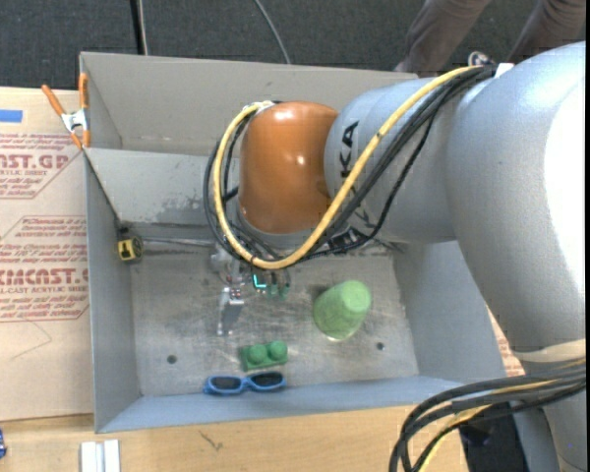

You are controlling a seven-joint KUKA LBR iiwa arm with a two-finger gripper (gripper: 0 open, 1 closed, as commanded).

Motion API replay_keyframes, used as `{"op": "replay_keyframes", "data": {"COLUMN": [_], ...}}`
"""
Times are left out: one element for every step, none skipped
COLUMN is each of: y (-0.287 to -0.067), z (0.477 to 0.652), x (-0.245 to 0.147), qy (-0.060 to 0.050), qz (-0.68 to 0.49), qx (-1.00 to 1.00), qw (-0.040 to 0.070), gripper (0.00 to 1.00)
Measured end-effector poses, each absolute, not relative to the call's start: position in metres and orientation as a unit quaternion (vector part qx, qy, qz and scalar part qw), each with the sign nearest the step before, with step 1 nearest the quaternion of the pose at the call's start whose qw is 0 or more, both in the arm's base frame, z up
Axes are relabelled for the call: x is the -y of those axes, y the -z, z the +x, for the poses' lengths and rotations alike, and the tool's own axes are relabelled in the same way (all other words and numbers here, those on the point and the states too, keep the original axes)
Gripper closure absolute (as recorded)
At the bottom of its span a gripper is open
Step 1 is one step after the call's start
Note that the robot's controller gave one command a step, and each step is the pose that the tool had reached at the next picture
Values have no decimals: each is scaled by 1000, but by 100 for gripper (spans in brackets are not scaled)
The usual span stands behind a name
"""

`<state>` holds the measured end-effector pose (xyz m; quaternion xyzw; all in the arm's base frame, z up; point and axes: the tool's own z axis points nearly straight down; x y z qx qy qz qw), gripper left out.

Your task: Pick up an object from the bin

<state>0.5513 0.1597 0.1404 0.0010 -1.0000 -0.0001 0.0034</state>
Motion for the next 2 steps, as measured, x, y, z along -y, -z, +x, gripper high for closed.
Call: {"op": "replay_keyframes", "data": {"y": [-149, -107], "z": [577, 579], "x": [-83, -86], "qy": [-1, 0], "qz": [-22, -121], "qx": [1000, 993], "qw": [-2, 1], "gripper": [0, 0]}}
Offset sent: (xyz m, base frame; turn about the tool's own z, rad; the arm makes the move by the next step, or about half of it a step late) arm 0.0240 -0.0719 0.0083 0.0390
